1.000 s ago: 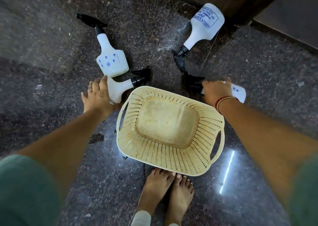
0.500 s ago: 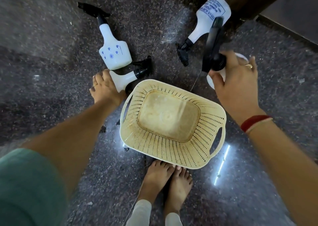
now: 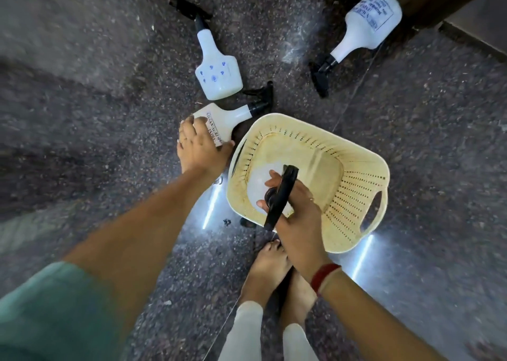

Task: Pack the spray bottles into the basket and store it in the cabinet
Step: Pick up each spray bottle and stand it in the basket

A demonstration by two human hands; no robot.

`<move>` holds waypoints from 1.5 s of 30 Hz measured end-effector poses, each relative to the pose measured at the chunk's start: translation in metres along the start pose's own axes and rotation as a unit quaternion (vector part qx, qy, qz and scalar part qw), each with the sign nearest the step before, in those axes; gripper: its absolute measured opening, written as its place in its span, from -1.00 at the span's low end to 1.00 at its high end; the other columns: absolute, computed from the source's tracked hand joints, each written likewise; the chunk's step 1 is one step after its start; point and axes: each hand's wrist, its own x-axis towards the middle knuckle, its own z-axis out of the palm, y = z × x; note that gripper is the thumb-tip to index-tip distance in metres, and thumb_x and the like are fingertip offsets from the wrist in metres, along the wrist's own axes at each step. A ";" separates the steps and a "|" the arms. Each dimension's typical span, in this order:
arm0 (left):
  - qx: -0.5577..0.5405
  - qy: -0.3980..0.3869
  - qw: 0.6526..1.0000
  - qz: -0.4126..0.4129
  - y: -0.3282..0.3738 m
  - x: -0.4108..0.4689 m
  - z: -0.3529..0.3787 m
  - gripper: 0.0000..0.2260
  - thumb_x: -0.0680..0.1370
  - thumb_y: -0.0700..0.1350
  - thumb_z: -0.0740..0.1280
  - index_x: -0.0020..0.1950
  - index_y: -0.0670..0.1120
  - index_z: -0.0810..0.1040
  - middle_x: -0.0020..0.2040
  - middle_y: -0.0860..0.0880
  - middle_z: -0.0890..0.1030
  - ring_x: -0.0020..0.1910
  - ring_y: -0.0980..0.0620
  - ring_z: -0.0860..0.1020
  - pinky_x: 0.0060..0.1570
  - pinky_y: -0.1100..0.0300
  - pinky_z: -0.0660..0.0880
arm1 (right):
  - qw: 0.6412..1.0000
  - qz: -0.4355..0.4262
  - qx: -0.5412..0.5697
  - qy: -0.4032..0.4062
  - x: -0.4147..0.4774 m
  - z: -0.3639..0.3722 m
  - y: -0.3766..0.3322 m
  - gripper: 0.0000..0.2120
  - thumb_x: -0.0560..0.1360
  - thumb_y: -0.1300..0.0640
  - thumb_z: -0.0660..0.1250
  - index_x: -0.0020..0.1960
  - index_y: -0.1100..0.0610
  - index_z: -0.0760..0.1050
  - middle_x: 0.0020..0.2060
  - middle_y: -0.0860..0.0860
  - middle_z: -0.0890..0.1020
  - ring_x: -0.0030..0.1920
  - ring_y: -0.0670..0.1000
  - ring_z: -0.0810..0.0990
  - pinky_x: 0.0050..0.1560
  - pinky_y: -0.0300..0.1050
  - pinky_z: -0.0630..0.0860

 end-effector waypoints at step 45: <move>0.297 -0.063 0.945 0.122 0.019 0.043 0.032 -0.50 0.48 -0.03 0.36 0.35 -0.07 0.27 0.25 -0.09 0.44 0.32 -0.13 0.32 0.36 -0.27 0.12 | 0.985 0.047 -0.139 0.086 -0.004 0.020 0.052 -0.37 0.30 0.54 0.16 0.31 0.13 0.41 0.25 0.05 0.37 0.19 -0.22 0.32 0.08 -0.57 0.30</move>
